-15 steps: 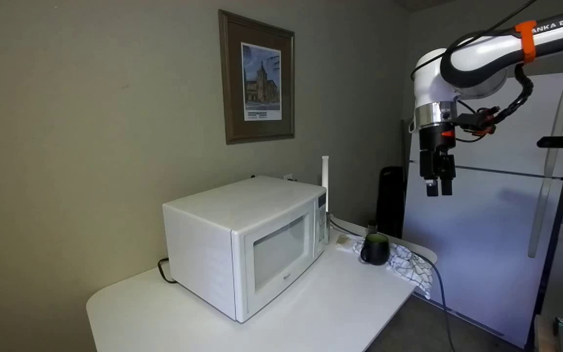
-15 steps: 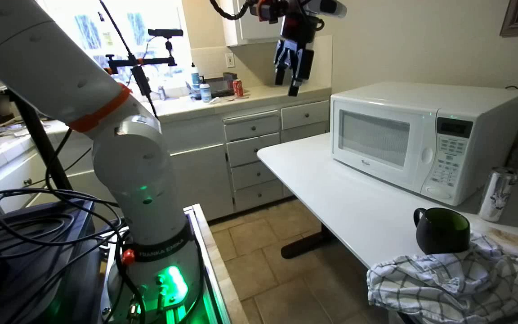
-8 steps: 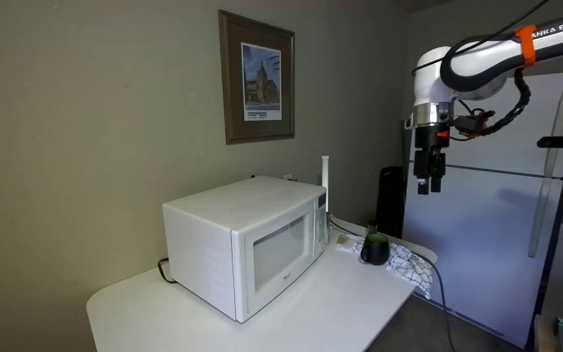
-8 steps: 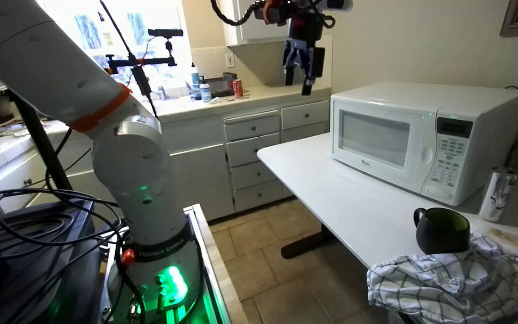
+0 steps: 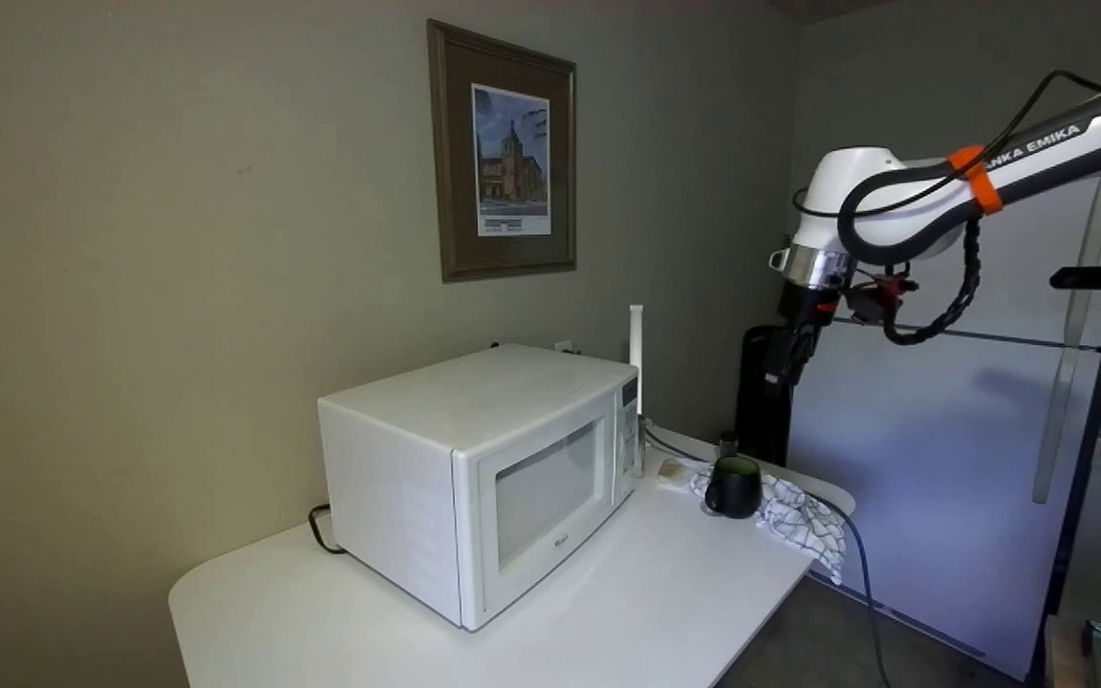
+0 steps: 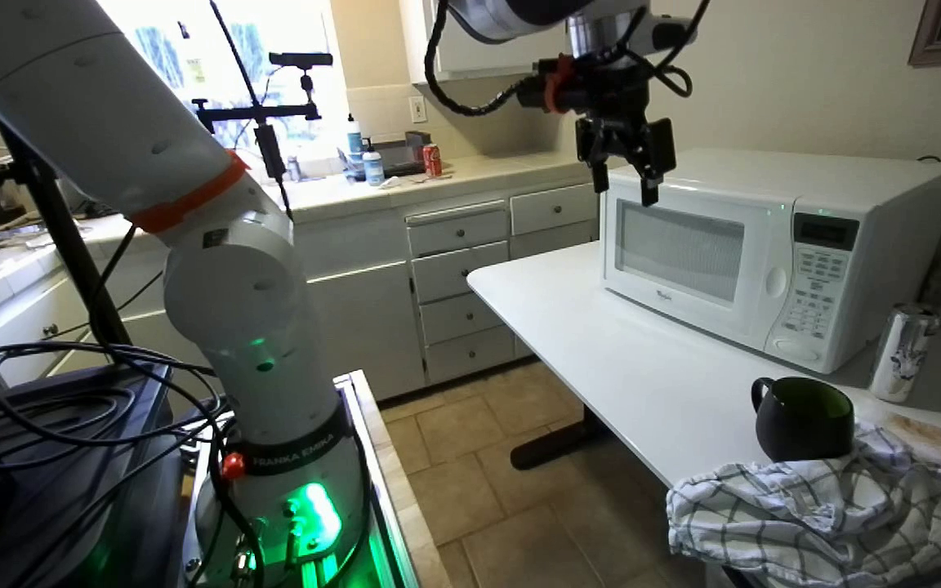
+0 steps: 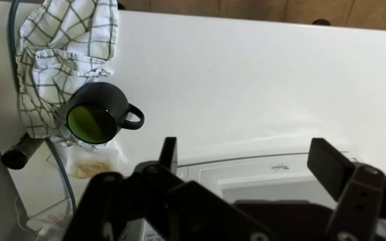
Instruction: Push the bottom right rectangular button to open the microwave
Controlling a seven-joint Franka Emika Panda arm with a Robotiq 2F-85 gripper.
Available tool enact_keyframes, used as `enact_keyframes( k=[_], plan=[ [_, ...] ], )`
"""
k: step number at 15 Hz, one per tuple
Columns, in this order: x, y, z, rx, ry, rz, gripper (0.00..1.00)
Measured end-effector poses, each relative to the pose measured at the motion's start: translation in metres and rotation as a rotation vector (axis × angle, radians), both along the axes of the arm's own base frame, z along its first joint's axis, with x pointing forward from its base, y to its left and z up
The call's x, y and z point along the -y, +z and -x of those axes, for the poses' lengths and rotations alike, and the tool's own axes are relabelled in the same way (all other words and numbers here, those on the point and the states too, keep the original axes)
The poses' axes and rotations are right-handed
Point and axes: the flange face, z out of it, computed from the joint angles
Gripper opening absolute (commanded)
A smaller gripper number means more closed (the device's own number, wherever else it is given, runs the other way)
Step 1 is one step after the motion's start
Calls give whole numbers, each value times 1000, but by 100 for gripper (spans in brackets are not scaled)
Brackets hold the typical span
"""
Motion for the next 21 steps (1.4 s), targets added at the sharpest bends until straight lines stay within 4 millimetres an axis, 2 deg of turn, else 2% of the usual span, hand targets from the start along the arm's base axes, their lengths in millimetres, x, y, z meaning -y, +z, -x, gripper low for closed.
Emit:
enact_keyframes(
  k=[4,5,10,12,14,17,21],
  plan=[
    [37,-63,-15,-51,-93,-27,100],
    [42,-73,-17,-69,-101,-28,100],
    [39,-64,-20,-50,-92,-24,100],
    [42,-63,-27,11,-52,-7,100],
    [55,-75,-37,91,3,21,100],
    [83,-123,-50,124,53,21,100],
    [100,-181,-78,100,94,6,100]
  ],
)
